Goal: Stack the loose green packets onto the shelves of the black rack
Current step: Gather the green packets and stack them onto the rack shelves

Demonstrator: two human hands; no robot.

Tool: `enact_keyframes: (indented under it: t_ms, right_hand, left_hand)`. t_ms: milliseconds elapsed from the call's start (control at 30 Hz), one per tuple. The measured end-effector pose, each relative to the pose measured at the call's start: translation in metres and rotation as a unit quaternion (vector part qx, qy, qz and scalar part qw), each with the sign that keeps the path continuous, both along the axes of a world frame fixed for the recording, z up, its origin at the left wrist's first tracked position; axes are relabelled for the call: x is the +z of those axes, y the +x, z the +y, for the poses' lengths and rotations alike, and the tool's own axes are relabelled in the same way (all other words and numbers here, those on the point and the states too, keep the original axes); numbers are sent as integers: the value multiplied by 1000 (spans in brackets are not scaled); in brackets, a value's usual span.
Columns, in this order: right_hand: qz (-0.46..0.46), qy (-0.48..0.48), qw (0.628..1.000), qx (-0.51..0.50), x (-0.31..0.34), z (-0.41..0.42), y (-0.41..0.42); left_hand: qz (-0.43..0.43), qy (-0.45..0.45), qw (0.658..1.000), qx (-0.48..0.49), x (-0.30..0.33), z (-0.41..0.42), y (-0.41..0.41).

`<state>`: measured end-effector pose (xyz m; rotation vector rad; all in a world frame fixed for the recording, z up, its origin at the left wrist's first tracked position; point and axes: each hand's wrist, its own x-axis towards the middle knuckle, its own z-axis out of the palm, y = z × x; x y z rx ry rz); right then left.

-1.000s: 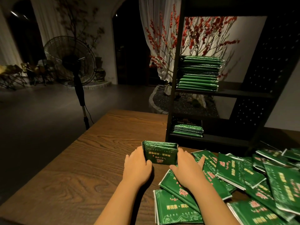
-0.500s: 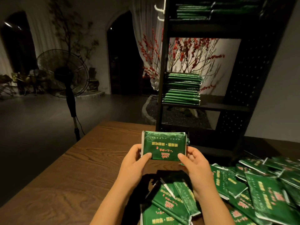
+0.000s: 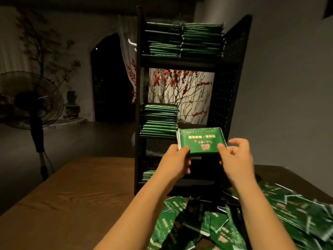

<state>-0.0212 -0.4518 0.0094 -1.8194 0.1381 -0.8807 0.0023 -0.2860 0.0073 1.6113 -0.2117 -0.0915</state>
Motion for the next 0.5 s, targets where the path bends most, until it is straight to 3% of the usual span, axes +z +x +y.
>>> enact_keyframes:
  t_ms: [67,167,300,500]
  right_hand:
    - [35,-73,996,-32,14,-11,7]
    - [90,-98,991,-25,25,-17,22]
    - [151,25,986,60,29,-19,32]
    - [148,170,963,150,21,-27,29]
  left_hand:
    - [75,-90,993,-13,17,-14,4]
    - [119,-160,980,-2,29,-26,16]
    - [156,-224,962,19,32,-32,30]
    - [191,-313,930,14,25,-32,35]
